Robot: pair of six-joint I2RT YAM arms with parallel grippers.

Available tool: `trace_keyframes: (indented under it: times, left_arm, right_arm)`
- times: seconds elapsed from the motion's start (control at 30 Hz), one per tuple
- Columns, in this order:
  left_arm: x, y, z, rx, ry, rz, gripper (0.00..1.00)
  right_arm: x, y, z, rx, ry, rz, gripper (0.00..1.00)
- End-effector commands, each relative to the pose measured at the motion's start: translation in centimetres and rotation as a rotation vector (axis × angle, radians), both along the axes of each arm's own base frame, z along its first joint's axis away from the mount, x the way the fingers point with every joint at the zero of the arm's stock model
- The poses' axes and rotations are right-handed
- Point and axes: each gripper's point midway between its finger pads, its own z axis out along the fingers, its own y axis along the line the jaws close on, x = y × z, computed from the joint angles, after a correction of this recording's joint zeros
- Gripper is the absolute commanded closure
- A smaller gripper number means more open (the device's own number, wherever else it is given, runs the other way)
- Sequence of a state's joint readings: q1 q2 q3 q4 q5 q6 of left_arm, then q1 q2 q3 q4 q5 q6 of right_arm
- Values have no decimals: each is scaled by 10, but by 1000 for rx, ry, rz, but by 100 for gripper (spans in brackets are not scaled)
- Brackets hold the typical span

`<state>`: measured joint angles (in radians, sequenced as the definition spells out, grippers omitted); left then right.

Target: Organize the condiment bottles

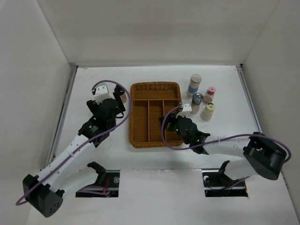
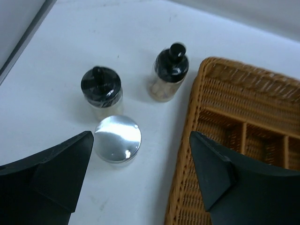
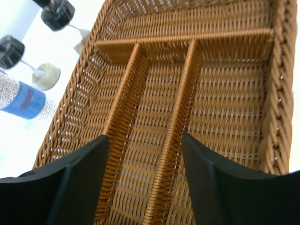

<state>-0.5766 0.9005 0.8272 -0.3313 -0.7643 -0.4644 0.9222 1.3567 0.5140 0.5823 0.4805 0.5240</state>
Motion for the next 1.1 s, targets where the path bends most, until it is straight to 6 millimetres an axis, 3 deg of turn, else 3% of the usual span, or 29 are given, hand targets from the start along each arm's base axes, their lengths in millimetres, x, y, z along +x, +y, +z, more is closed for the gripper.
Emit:
trace_keyframes:
  times: [0.0, 0.23, 0.43, 0.57, 0.8, 0.97, 1.07]
  left_arm:
    - [-5, 6, -35, 42, 104, 20, 16]
    - [-1, 8, -63, 14, 166, 23, 16]
    - [0, 16, -69, -12, 177, 42, 16]
    - [8, 16, -81, -26, 197, 34, 18]
    - [22, 26, -84, -16, 175, 69, 22]
    - [27, 25, -90, -29, 172, 71, 30]
    - [27, 26, -89, -26, 178, 73, 43]
  right_arm:
    - [7, 14, 26, 70, -41, 29, 27]
    - [9, 15, 24, 68, -35, 34, 21]
    - [9, 16, 21, 61, -26, 40, 21]
    - [10, 17, 16, 56, -19, 39, 20]
    - [10, 23, 14, 37, -17, 61, 20]
    - [9, 22, 17, 44, -22, 67, 20]
    - [9, 24, 11, 35, -6, 68, 20]
